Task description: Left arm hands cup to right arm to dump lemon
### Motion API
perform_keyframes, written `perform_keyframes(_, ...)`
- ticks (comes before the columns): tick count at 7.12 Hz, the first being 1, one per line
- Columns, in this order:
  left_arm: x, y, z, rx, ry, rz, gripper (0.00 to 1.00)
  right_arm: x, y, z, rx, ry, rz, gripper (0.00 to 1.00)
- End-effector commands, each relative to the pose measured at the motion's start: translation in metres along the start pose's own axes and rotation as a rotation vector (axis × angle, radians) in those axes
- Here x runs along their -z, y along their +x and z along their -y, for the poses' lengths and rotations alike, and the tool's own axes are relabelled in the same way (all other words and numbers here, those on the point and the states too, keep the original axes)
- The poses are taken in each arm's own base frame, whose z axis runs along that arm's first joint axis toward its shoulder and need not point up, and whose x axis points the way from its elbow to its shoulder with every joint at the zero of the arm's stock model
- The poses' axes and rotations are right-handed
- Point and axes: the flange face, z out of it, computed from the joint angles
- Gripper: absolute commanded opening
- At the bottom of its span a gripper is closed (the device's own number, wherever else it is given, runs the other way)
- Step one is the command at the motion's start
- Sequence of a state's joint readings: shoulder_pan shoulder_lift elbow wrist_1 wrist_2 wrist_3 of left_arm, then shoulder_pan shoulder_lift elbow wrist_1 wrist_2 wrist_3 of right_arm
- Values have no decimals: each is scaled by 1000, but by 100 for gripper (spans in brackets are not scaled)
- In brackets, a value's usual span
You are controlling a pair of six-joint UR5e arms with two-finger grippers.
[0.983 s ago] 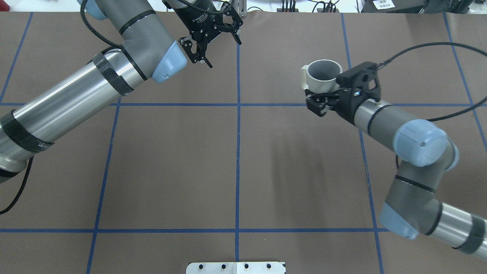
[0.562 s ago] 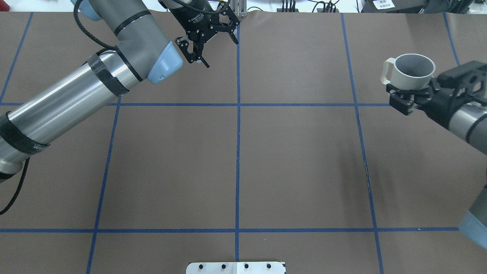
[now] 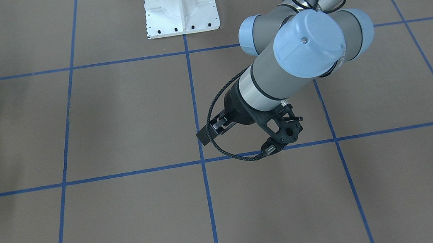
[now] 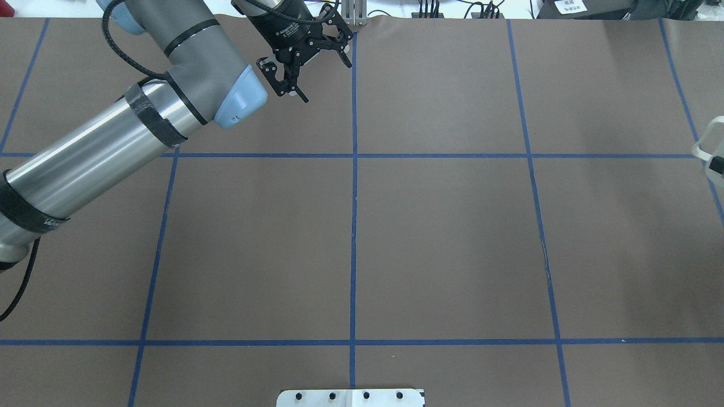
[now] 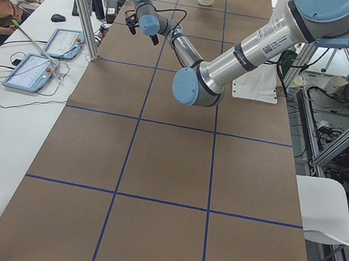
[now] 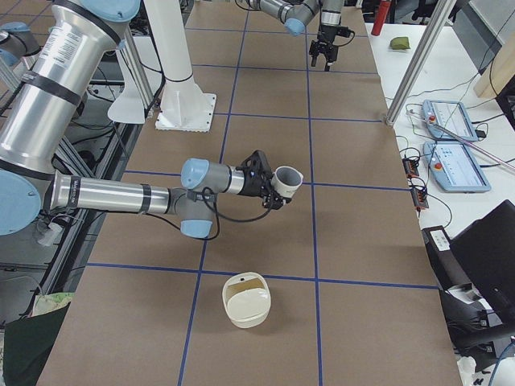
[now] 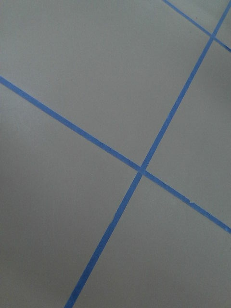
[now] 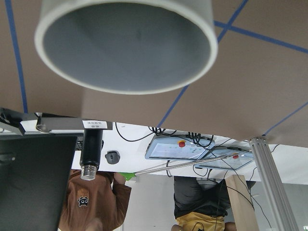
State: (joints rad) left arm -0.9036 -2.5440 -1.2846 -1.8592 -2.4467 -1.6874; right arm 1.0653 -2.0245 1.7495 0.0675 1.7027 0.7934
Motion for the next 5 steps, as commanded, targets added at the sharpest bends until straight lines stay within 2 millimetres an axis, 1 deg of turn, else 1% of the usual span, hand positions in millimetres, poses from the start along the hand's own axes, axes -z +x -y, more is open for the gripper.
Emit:
perform_keyframes(1, 1, 1, 0, -1, 4, -2, 100, 59, 80, -25, -162, -54, 37, 8)
perform_keyframes(2, 1, 1, 0, -3, 7, -3, 100, 71, 89, -42, -283, -42, 58, 8)
perform_keyframes(3, 2, 1, 0, -2, 8, -4, 100, 81, 109, -73, -384, -21, 91, 8)
perform_keyframes(5, 1, 1, 1, -2, 10, -3, 100, 97, 125, -102, -502, -6, 129, 8)
